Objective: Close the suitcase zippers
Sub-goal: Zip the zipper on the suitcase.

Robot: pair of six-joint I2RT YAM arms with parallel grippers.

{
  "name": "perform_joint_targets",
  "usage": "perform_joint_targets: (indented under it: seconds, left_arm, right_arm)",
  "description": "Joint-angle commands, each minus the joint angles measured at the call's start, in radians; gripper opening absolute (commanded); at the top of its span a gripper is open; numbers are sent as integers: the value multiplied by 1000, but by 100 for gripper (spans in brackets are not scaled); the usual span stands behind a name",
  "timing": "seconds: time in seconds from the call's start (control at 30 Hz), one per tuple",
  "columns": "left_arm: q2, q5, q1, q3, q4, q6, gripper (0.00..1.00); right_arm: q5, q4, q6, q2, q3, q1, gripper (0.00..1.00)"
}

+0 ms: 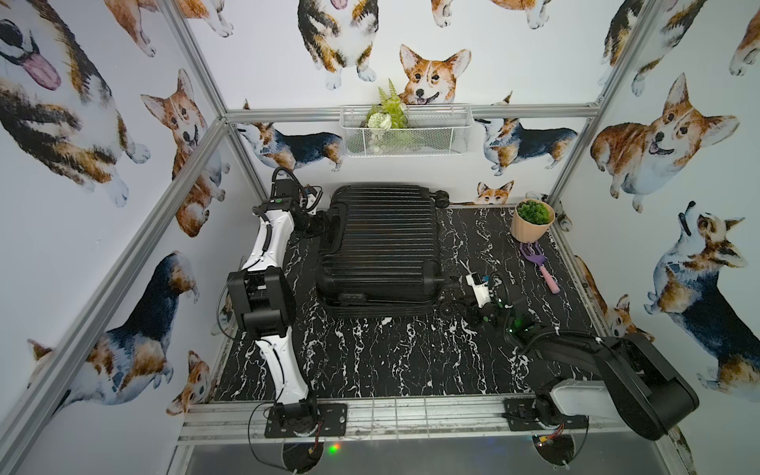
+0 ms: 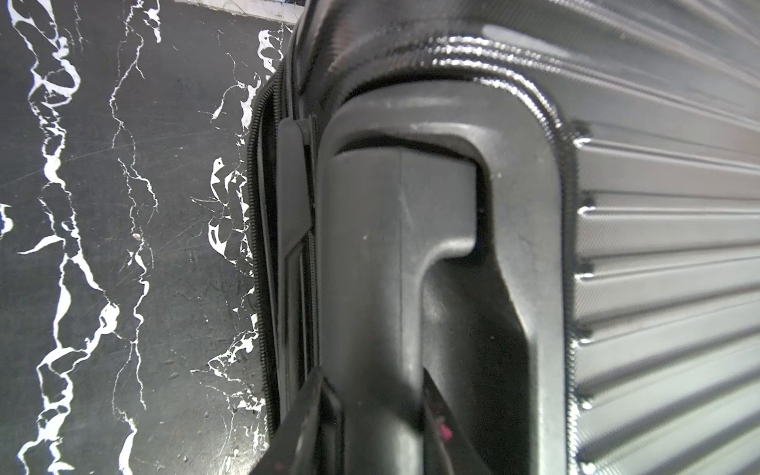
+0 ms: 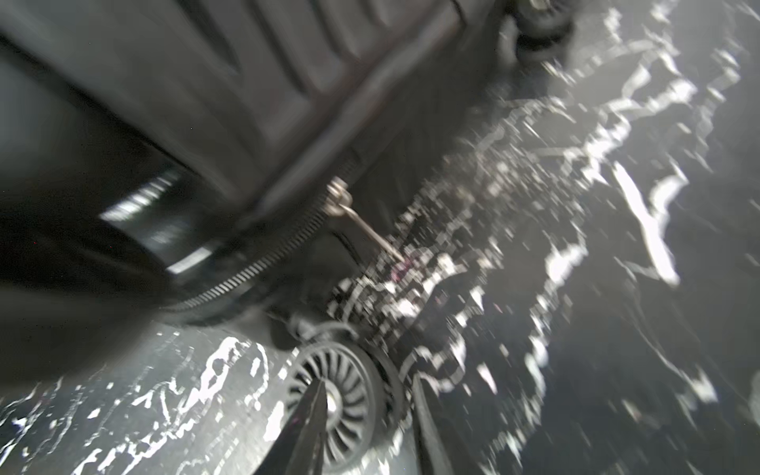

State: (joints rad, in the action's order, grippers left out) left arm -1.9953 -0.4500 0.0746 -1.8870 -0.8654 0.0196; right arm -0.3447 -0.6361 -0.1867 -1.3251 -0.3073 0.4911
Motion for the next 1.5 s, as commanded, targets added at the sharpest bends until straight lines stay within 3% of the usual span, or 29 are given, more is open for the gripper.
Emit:
perform_joint_targets:
  seconds: [0.0, 0.17, 0.53, 1.13, 1.47]
  left_arm:
    - [-1, -89, -1, -21, -62, -23, 13]
    - [-14, -101, -2, -44, -83, -26, 13]
    - [-9, -94, -1, -61, -99, -30, 13]
    - [-16, -99, -1, -84, -120, -27, 13]
    - [-25, -113, -2, -111, -135, -26, 15]
  right_arm:
    - [-55, -247, 41, -75, 2, 0, 36]
    - [-79, -390, 61, -192, -22, -7, 30]
    - [-200, -563, -14, -361, -60, -80, 30]
    - [-310, -469, 19, -441, -162, -82, 39]
    - [-339, -429, 46, -457, -189, -82, 9]
